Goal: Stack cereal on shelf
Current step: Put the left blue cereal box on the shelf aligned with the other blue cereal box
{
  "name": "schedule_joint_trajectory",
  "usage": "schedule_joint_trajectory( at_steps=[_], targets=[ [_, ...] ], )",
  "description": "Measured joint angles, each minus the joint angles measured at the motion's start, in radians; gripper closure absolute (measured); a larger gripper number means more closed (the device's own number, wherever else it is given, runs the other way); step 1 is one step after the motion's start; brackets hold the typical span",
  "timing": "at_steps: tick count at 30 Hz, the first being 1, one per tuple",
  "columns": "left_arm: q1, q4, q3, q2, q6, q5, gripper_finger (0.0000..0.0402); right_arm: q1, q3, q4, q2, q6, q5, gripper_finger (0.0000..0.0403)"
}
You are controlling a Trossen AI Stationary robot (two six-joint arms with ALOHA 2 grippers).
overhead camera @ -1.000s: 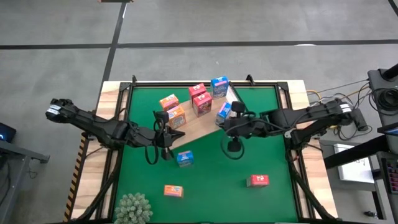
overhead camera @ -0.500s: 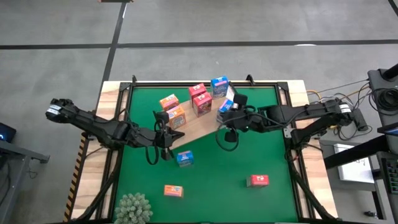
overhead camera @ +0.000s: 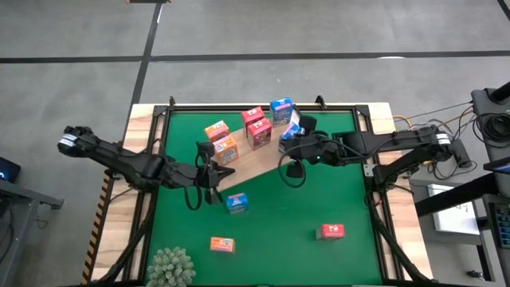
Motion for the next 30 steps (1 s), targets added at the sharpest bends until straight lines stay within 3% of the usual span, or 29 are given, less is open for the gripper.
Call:
schedule_joint_trajectory(
  at_steps=[5, 12, 24, 30],
  targets=[
    [-0.03, -0.024, 0.0, -0.034, -0.022, 0.0, 0.0402, 0.031, 0.056, -0.127, -0.011, 0.046, -0.024, 0.0394],
    [-0.063, -0.032, -0.036, -0.102, -0.031, 0.0, 0.0402, 0.033, 0.036, -0.261, -0.045, 0.146, -0.157, 0.0394],
    [-0.063, -0.031, -0.097, -0.216, -0.062, -0.003, 0.0402, -0.003, -0.112, -0.157, -0.047, 0.169, -0.154, 0.0394],
    [-0.063, -0.031, -0.098, -0.22, -0.066, -0.003, 0.0402, -0.051, -0.146, -0.139, -0.047, 0.156, -0.081, 0.0394]
  ],
)
